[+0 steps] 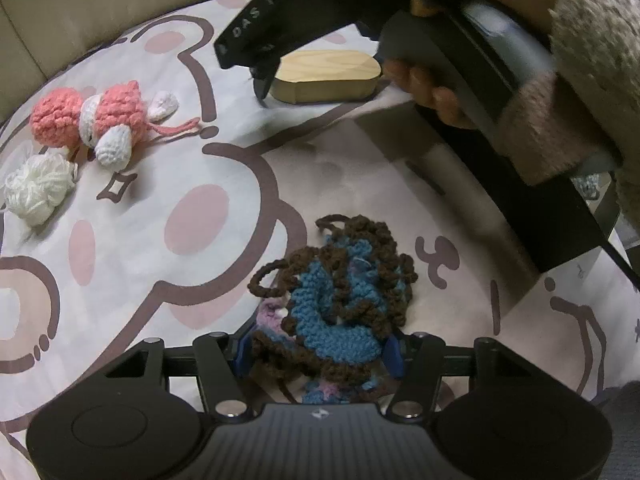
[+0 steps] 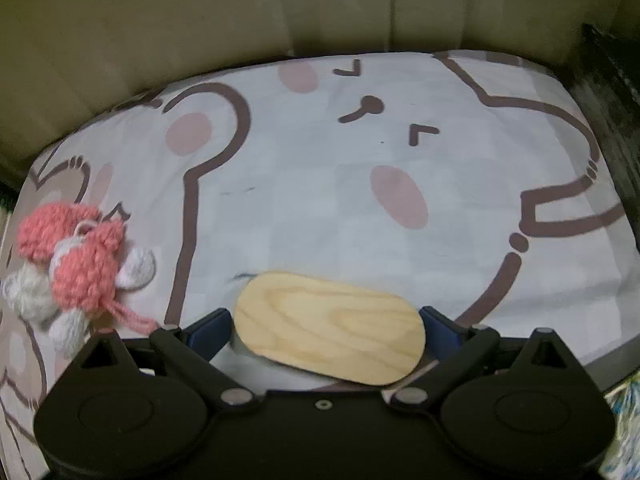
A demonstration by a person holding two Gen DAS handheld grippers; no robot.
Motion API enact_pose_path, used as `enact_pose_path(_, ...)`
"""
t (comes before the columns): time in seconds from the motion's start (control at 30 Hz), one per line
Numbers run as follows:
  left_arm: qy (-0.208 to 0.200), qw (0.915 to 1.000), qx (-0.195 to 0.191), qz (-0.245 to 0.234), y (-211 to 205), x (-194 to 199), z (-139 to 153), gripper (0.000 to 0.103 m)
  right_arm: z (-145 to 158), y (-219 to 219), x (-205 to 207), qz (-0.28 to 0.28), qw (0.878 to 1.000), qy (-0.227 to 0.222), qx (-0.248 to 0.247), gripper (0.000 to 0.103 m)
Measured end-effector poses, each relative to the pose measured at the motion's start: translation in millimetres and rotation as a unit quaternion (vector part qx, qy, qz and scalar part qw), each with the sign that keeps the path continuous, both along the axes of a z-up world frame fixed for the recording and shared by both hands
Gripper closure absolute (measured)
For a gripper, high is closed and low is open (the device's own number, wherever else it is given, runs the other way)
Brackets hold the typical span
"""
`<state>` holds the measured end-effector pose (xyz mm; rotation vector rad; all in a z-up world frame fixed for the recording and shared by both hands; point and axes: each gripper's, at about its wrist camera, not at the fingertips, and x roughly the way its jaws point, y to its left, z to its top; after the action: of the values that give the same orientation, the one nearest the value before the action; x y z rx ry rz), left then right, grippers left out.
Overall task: Organize objects
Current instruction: 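Lift and carry the crocheted pouch and wooden block over the black box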
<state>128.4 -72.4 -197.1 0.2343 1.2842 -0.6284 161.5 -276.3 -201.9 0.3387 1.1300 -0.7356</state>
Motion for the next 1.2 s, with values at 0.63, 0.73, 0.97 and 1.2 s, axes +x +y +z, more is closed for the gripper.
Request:
enact_pose_path(0.63,0.003,0.9982,-0.016,0.058,12,13,12,0.065,30,31,-15,0.059,0.998,-0.002,-0.014,0.01)
enact_pose_path(0.73,-0.003,0.9968,-0.027,0.076,17,16,18,0.067,39,34,-21,0.061,0.998,-0.007,-0.015,0.01)
enact_pose_path(0.97,-0.017,0.993,-0.041,0.109,24,22,31,0.068,57,44,-34,0.068,0.997,-0.018,-0.021,0.01)
enact_pose_path(1.2,-0.032,0.9893,-0.056,0.131,33,16,49,0.068,74,60,-49,0.085,0.996,-0.028,-0.026,0.01)
